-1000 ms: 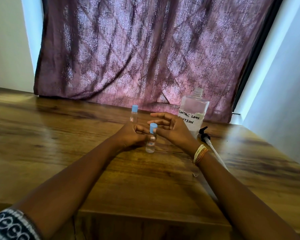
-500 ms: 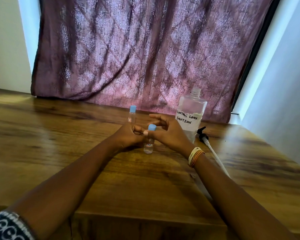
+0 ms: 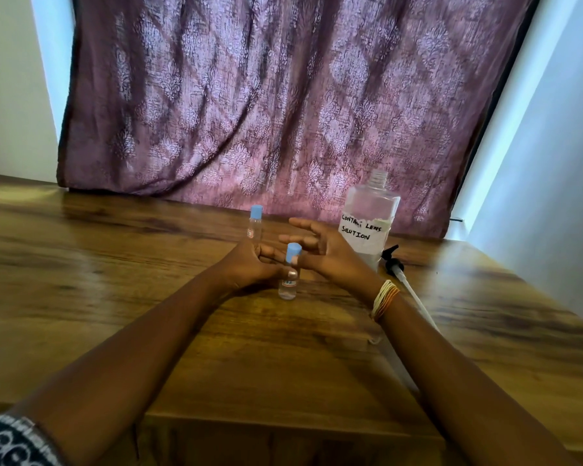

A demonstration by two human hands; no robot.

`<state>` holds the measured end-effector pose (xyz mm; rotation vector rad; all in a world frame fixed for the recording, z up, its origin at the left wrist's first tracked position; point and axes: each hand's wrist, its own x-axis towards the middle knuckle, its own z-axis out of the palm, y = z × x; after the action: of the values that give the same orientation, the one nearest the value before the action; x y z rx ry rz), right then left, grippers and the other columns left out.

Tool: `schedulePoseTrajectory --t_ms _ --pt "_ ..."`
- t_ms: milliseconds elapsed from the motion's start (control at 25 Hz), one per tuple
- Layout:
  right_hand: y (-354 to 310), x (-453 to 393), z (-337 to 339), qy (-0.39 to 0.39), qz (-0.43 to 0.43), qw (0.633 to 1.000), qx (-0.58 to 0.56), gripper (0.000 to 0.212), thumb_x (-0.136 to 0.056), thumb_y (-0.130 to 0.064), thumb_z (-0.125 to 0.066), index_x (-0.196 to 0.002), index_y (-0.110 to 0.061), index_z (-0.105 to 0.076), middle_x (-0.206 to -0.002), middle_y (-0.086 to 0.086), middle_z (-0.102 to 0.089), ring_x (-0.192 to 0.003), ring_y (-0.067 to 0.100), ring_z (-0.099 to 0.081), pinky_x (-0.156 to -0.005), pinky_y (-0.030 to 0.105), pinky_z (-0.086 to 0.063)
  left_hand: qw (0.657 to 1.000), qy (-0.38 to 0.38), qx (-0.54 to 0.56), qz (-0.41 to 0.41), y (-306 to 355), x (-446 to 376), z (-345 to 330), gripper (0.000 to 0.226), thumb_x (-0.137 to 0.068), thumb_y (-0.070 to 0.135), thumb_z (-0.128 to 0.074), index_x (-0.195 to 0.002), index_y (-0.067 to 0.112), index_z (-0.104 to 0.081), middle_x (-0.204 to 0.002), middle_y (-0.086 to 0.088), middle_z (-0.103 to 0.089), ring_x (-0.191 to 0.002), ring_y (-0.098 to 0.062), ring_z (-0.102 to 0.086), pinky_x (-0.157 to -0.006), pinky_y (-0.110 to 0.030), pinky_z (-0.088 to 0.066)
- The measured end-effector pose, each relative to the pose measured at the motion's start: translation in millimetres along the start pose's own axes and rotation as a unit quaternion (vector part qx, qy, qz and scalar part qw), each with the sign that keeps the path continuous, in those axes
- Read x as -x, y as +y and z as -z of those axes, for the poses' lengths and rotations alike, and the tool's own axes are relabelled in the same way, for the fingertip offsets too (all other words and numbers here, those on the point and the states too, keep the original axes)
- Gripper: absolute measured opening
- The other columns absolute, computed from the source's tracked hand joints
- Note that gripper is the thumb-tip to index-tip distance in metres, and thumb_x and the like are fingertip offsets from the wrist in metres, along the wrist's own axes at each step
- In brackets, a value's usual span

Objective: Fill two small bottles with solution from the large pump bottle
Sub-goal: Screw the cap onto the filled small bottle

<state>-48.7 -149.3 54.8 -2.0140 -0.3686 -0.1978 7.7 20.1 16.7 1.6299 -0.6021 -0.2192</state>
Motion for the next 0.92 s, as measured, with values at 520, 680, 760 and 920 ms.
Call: schedulePoseTrajectory --t_ms 520,680,760,920 --pt "2 0 2 0.022 0.022 0.999 0.013 0.036 -0.082 0.000 -0.071 -0.116 -0.008 -0.065 -0.111 0.012 -0.071 -0.102 0.015 -0.069 -0.089 0.027 -0.056 1.000 0.006 0.021 0.018 1 1 -5 0.016 -0.075 -0.004 -0.074 -0.090 0.002 -0.072 -0.070 -0.004 -0.075 -0.061 -0.012 -0.069 -0.061 -0.025 -0.056" --pt "6 0 -6 0.161 -0.001 0.986 0.032 0.022 -0.063 -0.022 -0.090 -0.078 -0.022 -0.073 -0.079 -0.004 -0.075 -0.074 0.007 -0.073 -0.072 0.023 -0.059 1.000 0.024 0.005 0.005 3 2 -8 0.016 -0.075 -0.002 -0.075 -0.091 0.001 -0.070 -0.072 -0.008 -0.072 -0.061 -0.014 -0.067 -0.060 -0.027 -0.053" --pt "5 0 -6 0.147 0.007 0.988 0.045 0.026 -0.063 -0.025 -0.089 -0.082 -0.022 -0.072 -0.082 -0.005 -0.076 -0.078 0.007 -0.073 -0.075 0.024 -0.059 1.000 0.008 0.006 0.005 4 2 -5 0.018 -0.076 -0.004 -0.073 -0.093 0.000 -0.070 -0.076 -0.010 -0.072 -0.063 -0.013 -0.068 -0.062 -0.026 -0.055" --pt "5 -2 4 -0.016 0.014 1.000 -0.016 0.041 -0.086 -0.001 -0.067 -0.126 -0.004 -0.058 -0.122 0.011 -0.066 -0.113 0.017 -0.064 -0.095 0.026 -0.053 1.000 0.002 0.027 0.013 1 1 -6 0.017 -0.076 -0.006 -0.072 -0.088 0.006 -0.071 -0.074 -0.007 -0.074 -0.064 -0.013 -0.070 -0.064 -0.027 -0.055"
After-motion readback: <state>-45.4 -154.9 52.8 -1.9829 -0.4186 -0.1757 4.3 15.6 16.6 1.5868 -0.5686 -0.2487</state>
